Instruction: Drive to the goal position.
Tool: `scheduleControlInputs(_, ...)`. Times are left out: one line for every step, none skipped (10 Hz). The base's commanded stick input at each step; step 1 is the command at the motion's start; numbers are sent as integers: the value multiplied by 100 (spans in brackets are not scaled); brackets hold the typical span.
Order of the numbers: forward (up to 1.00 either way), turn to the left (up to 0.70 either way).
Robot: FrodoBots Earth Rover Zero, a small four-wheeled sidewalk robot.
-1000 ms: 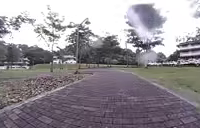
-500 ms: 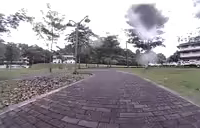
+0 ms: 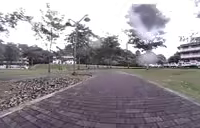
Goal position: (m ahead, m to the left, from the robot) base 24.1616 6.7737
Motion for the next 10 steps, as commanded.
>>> scheduleControlInputs(70,-3)
scheduleControlInputs(70,-32)
scheduleControlInputs(70,0)
scheduleControlInputs(70,0)
scheduleControlInputs(70,0)
scheduleControlInputs(70,0)
scheduleControlInputs(70,0)
scheduleControlInputs(70,0)
scheduleControlInputs(70,0)
scheduleControlInputs(70,0)
